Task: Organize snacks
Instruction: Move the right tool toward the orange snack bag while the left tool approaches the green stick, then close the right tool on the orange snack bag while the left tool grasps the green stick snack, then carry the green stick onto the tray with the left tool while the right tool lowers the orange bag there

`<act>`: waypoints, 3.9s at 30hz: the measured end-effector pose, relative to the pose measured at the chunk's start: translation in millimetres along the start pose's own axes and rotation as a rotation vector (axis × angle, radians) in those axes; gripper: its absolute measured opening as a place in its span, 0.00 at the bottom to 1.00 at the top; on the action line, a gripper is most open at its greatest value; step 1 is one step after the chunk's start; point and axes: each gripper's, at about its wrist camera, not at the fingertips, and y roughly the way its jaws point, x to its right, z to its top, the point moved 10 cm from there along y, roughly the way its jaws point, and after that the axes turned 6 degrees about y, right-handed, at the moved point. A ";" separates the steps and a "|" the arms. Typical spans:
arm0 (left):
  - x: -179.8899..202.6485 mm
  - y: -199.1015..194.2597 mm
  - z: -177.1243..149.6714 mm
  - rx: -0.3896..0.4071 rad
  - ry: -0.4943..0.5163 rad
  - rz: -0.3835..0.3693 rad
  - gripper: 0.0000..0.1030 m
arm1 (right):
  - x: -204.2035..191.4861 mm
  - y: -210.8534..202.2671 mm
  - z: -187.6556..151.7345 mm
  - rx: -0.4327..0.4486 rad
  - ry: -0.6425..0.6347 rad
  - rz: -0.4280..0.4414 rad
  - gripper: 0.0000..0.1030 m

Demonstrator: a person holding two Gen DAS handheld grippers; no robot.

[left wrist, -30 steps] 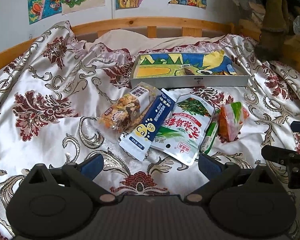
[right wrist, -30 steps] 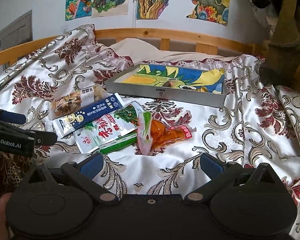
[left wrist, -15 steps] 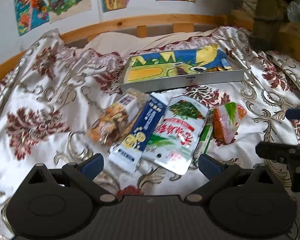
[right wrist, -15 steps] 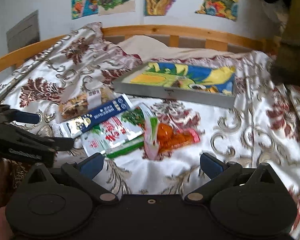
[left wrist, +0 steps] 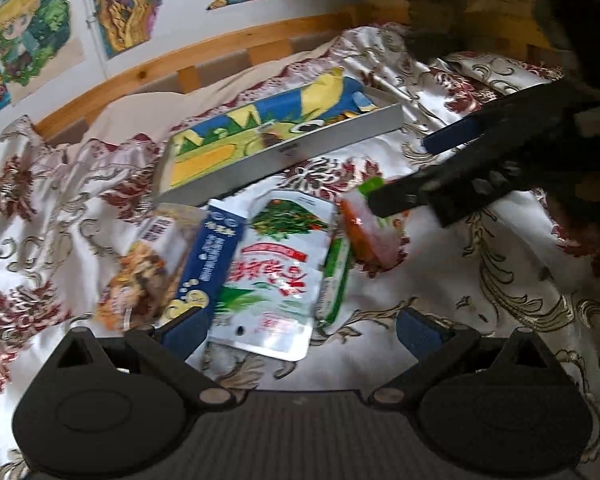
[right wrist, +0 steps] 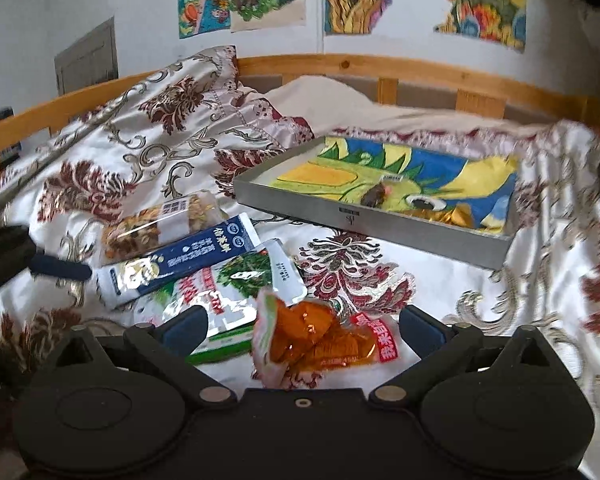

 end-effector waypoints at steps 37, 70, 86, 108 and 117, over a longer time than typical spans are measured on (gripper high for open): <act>21.6 92.6 39.0 -0.113 -0.130 -0.158 0.32 | 37.6 -15.1 -37.9 -0.254 0.232 0.033 0.35; 21.7 102.9 32.0 -0.142 -0.182 -0.109 0.22 | 42.9 4.5 -34.3 -0.192 0.375 0.049 0.44; 32.0 94.9 46.1 -0.220 -0.154 -0.038 0.18 | 31.7 -23.8 -12.7 -0.026 0.137 -0.081 0.35; -8.7 88.1 154.8 0.093 -0.107 0.110 0.18 | 96.9 -26.0 45.9 0.292 0.178 -0.201 0.35; -40.9 131.6 196.3 0.158 -0.196 0.120 0.18 | 120.9 3.1 85.2 0.421 0.152 -0.186 0.35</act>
